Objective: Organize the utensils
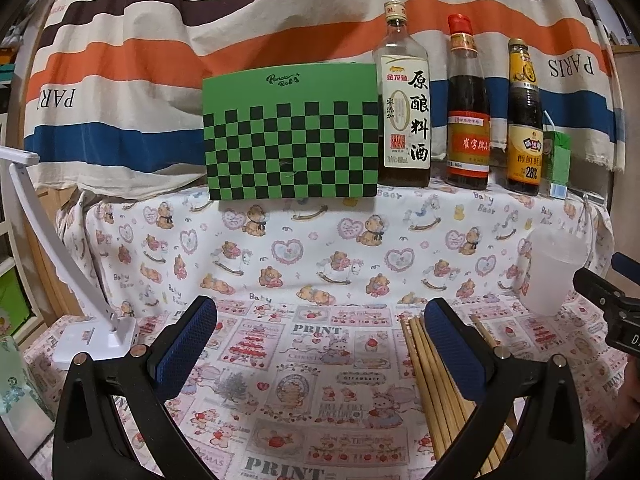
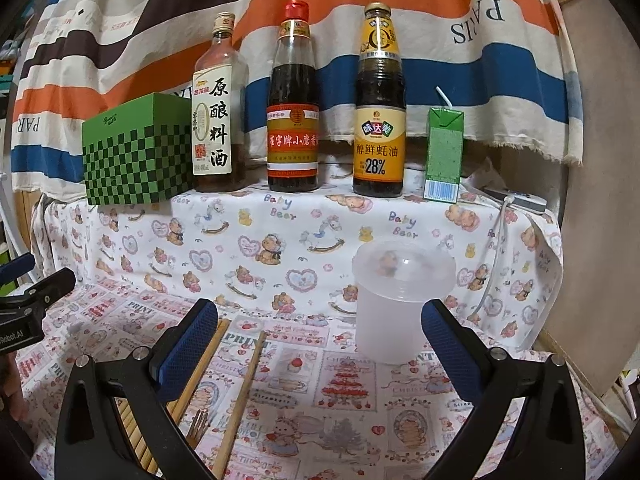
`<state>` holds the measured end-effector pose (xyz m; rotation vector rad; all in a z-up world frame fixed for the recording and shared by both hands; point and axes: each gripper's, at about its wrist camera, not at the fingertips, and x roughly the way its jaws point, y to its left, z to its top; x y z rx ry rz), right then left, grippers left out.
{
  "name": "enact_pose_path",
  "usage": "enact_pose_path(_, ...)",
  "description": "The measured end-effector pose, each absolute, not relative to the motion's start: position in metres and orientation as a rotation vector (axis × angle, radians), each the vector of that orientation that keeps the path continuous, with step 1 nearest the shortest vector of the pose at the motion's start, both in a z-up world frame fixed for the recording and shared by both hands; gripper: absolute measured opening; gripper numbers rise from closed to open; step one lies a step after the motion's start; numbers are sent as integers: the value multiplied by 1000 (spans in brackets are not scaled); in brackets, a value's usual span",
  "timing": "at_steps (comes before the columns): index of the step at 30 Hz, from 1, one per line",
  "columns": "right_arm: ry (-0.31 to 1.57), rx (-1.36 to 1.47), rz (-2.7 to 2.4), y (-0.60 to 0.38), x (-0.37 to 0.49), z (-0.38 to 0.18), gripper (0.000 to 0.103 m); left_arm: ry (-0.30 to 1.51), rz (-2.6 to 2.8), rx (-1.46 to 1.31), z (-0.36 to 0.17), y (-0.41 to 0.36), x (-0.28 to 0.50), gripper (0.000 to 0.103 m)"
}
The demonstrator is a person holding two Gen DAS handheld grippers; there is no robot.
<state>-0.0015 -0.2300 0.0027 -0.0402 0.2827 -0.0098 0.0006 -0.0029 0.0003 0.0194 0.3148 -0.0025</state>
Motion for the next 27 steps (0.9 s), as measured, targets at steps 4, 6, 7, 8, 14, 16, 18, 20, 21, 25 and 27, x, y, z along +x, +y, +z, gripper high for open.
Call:
enact_pose_path(4, 281, -47, -5, -228, -1, 3, 103, 313, 48, 5, 0, 1, 0, 103)
enact_pose_path(6, 283, -45, -5, -228, -1, 2, 103, 315, 43, 1, 0, 2, 0, 103)
enact_pose_path(7, 285, -44, -7, -228, -1, 2, 103, 316, 41, 5, 0, 2, 0, 103)
enact_pose_path(8, 284, -44, -6, -228, -2, 2, 103, 315, 36, 10, 0, 1, 0, 103)
enact_pose_path(14, 285, -41, -7, -228, -1, 2, 103, 308, 21, 17, 1, -1, -2, 103)
enact_pose_path(16, 285, -42, -6, -228, -1, 2, 103, 311, 17, 15, 1, -2, -1, 103)
enact_pose_path(18, 286, -45, -5, -228, -1, 2, 103, 313, 14, 15, 1, -2, -1, 103)
enact_pose_path(20, 287, -46, -1, -229, -1, 2, 103, 312, 14, 16, 1, -2, -1, 103)
enact_pose_path(21, 288, -46, 3, -228, -1, 2, 103, 313, 14, 16, 1, -3, -1, 103)
enact_pose_path(25, 298, -32, 36, -231, 2, 1, 103, 313, 13, 15, 1, -3, -1, 103)
enact_pose_path(27, 296, -30, 31, -230, 2, 1, 103, 319, 8, 17, 1, -3, 0, 103)
